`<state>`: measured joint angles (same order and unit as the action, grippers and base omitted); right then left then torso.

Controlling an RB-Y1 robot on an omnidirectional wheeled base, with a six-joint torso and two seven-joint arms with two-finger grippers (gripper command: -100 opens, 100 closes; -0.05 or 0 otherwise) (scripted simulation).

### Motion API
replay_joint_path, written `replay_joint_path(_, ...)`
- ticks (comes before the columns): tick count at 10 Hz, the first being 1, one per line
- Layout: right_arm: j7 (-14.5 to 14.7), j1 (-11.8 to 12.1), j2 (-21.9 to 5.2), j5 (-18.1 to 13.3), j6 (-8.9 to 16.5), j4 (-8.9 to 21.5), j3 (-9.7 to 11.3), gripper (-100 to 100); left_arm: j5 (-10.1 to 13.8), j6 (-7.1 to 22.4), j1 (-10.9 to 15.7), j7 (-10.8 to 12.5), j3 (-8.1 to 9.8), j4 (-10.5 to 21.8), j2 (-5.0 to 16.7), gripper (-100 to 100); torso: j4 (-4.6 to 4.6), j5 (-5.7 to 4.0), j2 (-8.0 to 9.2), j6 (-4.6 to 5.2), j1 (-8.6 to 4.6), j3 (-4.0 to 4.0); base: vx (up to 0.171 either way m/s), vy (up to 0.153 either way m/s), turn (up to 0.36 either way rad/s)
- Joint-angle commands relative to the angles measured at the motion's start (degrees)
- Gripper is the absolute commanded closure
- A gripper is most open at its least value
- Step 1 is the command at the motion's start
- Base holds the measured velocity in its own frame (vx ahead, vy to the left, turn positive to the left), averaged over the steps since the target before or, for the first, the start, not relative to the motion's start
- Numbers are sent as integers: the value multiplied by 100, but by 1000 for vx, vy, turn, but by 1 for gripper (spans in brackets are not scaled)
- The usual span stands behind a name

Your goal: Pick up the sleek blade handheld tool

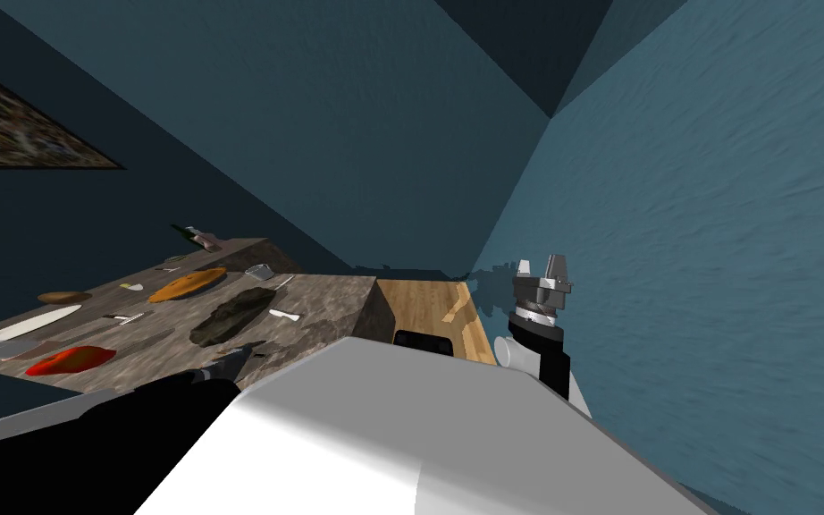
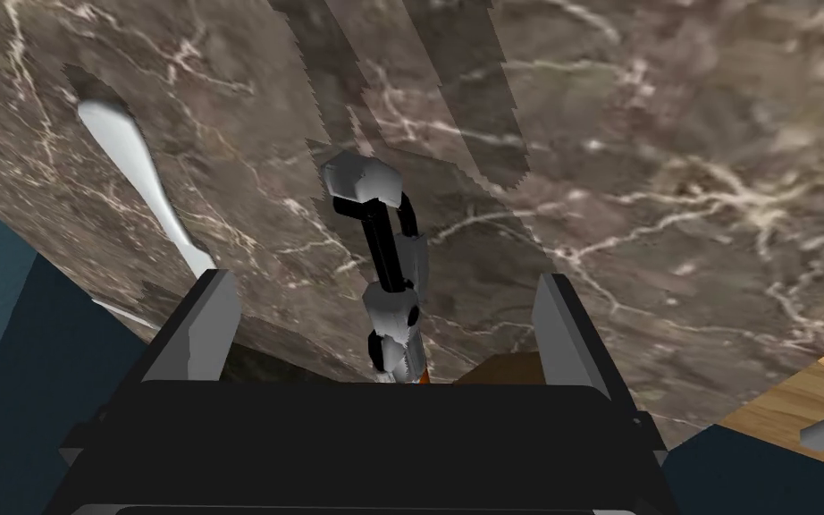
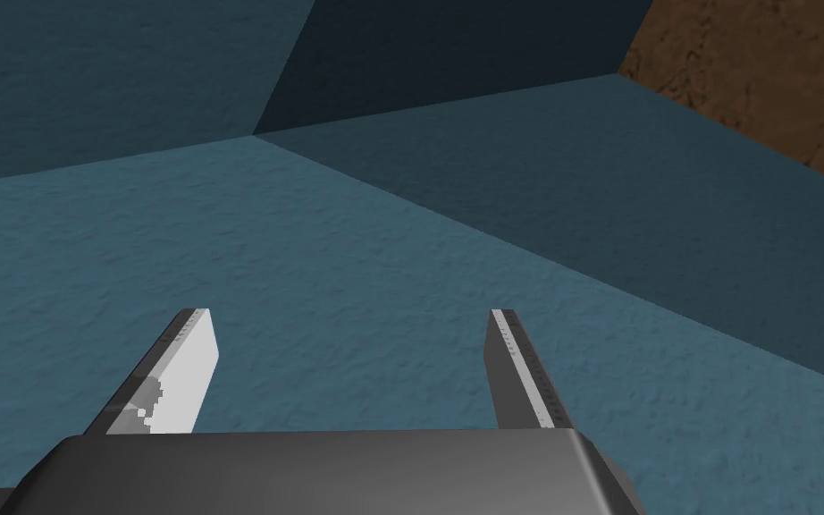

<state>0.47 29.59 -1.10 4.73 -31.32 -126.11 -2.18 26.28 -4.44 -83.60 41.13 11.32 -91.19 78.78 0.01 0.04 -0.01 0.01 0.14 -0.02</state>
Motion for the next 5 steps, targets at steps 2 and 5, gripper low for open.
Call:
replay_joint_path(2,0,0,0,0,0,0,0,0,-105,31,300,-151,-254,106,-274,-100,0,1,-1,-1,6,-1,43,35,-38)
replay_joint_path(5,0,0,0,0,0,0,0,0,-115,3,343,-164,-303,153,-300,100,1,0,6,-1,1,3,17,17,-14)
